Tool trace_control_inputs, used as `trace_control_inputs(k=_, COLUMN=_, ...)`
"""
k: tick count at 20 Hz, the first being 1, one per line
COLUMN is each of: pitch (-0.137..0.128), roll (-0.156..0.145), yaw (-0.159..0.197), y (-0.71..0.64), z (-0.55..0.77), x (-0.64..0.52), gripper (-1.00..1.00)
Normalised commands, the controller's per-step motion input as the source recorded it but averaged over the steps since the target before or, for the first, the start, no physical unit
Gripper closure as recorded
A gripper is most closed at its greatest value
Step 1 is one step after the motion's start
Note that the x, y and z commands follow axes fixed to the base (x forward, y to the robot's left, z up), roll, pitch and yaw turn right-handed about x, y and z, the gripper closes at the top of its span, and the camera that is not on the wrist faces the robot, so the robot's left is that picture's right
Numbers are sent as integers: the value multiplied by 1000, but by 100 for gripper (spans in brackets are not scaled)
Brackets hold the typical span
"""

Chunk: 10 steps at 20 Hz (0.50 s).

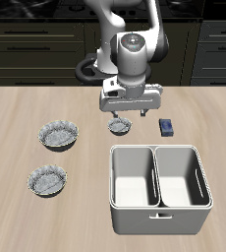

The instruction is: Stack the smallest bowl on the largest bowl

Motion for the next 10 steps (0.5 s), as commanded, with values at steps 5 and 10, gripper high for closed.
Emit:
trace_control_inputs(k=5, pitch=27, roll=10, yaw=0, y=56, z=-166, x=-15, gripper=-100)
trace_control_inputs(k=10, pitch=48, roll=6, yaw=-2, y=4, z=-208, x=31, gripper=-100)
